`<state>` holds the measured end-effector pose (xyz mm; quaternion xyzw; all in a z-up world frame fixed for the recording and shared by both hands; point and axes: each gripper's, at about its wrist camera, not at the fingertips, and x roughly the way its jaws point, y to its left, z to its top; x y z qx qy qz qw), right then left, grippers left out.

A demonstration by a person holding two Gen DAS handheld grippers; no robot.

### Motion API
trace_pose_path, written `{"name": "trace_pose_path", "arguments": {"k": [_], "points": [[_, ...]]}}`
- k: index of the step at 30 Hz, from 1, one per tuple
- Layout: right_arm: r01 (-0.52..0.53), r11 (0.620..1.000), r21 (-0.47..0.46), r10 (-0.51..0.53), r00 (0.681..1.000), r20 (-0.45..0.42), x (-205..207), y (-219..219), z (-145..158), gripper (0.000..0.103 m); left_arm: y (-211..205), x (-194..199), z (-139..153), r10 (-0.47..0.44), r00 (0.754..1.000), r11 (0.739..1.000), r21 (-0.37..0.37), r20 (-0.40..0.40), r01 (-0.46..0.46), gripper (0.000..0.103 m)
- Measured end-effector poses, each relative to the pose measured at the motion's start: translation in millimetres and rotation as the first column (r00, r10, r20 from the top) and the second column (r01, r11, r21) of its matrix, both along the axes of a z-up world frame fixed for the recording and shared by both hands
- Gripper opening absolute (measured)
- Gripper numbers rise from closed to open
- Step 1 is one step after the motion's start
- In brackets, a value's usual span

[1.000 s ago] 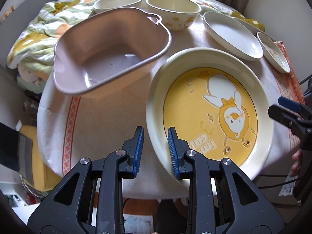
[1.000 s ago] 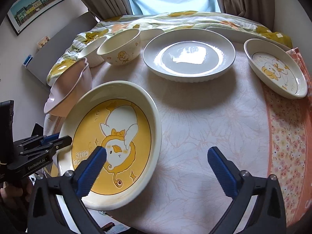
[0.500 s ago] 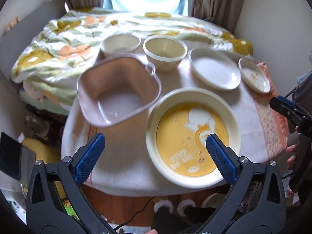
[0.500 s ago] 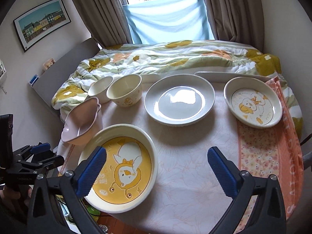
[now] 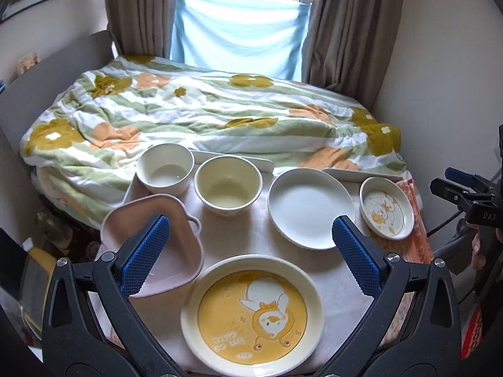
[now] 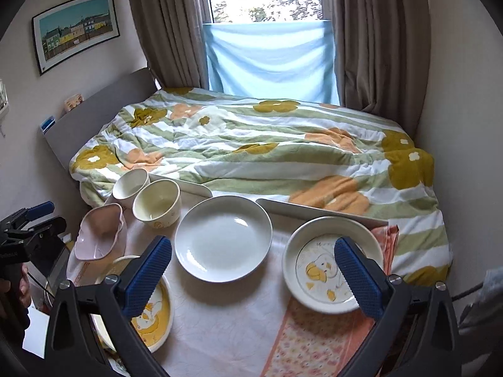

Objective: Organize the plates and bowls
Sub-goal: 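Move both grippers to the large white plate and grasp its rim, then lift the white plate with both grippers and carry it over the yellow plate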

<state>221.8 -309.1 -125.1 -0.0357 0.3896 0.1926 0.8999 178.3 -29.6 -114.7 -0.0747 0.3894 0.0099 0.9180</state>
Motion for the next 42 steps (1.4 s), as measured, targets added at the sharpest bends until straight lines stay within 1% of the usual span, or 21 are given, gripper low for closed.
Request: {"name": "trace_pose_path", "arguments": {"k": [2,5,8,11,13,14,15,16,18,19,20,22,24,25,26,27,30,31,34,37,42], "points": [[-0.054,0.998,-0.011,0.054,0.998,-0.032,26.9,-7.6,-8.3,0.103,-13.6,14.6,-11.1,0.043,0.999,0.998,-0.036,-0.034,-0.044,0.103],[-0.151,0.988,0.007,0.151,0.983,-0.1,68.7,-15.1,-25.1,0.103,-33.9,39.5,-35.2,0.089,0.992,0.988,-0.12,-0.089,-0.099,0.103],[-0.246,0.969,-0.005,0.243,0.957,-0.159,106.2,-13.8,-47.7,0.103,-46.8,62.7,-67.0,0.136,0.978,0.97,-0.178,-0.157,-0.164,0.103],[-0.325,0.946,0.007,0.317,0.918,-0.239,138.5,-8.8,-77.4,0.102,-51.5,84.5,-103.7,0.165,0.956,0.948,-0.229,-0.244,-0.222,0.103],[-0.362,0.932,0.012,0.35,0.889,-0.295,155.9,-3.6,-100.4,0.092,-53.6,98.1,-128.8,0.166,0.938,0.934,-0.257,-0.303,-0.248,0.1],[-0.383,0.924,0.021,0.369,0.872,-0.323,162.6,-1.2,-111.9,0.088,-54.3,103.1,-139.6,0.168,0.93,0.931,-0.259,-0.327,-0.259,0.091],[-0.402,0.915,0.029,0.386,0.853,-0.351,168.0,2.1,-123.4,0.081,-55.5,107.3,-148.5,0.173,0.922,0.928,-0.256,-0.345,-0.27,0.079],[-0.419,0.907,0.037,0.401,0.836,-0.374,172.2,5.6,-133.7,0.073,-56.6,111.1,-155.0,0.173,0.916,0.927,-0.254,-0.361,-0.276,0.074],[-0.446,0.893,0.059,0.429,0.803,-0.413,178.1,12.0,-151.1,0.064,-59.2,116.2,-169.0,0.174,0.903,0.926,-0.246,-0.393,-0.285,0.065],[-0.454,0.889,0.069,0.437,0.791,-0.429,180.3,14.5,-158.7,0.059,-60.4,117.5,-173.8,0.173,0.898,0.925,-0.246,-0.404,-0.289,0.061],[-0.458,0.886,0.077,0.442,0.781,-0.441,182.0,16.5,-165.0,0.056,-61.4,118.7,-177.7,0.171,0.894,0.925,-0.246,-0.413,-0.291,0.057],[-0.473,0.876,0.099,0.462,0.759,-0.459,185.5,20.2,-174.3,0.047,-64.6,121.1,-183.3,0.17,0.889,0.927,-0.236,-0.426,-0.291,0.056],[-0.494,0.863,0.108,0.482,0.738,-0.472,187.2,25.3,-181.6,0.041,-66.2,122.9,-187.3,0.175,0.884,0.929,-0.224,-0.434,-0.294,0.051],[-0.505,0.856,0.11,0.492,0.73,-0.475,187.7,27.2,-183.8,0.035,-65.0,123.9,-187.8,0.18,0.882,0.929,-0.22,-0.436,-0.298,0.05],[-0.514,0.85,0.111,0.499,0.723,-0.478,188.3,29.0,-185.7,0.033,-65.4,124.3,-189.3,0.184,0.88,0.928,-0.218,-0.439,-0.303,0.049],[-0.52,0.846,0.112,0.505,0.717,-0.481,188.7,31.1,-186.7,0.032,-65.2,124.9,-190.2,0.187,0.878,0.927,-0.217,-0.441,-0.307,0.044],[-0.533,0.837,0.127,0.521,0.704,-0.483,189.0,34.9,-189.2,0.024,-65.9,128.8,-193.5,0.187,0.872,0.928,-0.208,-0.452,-0.308,0.035],[-0.536,0.834,0.132,0.526,0.699,-0.483,188.4,35.6,-189.8,0.022,-65.5,129.3,-194.2,0.188,0.87,0.93,-0.202,-0.456,-0.307,0.034],[-0.541,0.831,0.129,0.53,0.7,-0.479,187.5,37.1,-192.6,0.02,-69.1,129.9,-197.8,0.184,0.867,0.933,-0.196,-0.463,-0.302,0.033],[-0.529,0.838,0.132,0.522,0.708,-0.477,188.9,34.8,-194.2,0.016,-73.7,131.4,-197.3,0.194,0.868,0.943,-0.156,-0.458,-0.293,0.03],[-0.523,0.842,0.134,0.517,0.712,-0.474,189.9,33.8,-194.4,0.015,-68.3,130.0,-196.3,0.209,0.868,0.939,-0.156,-0.451,-0.307,0.023]]}}
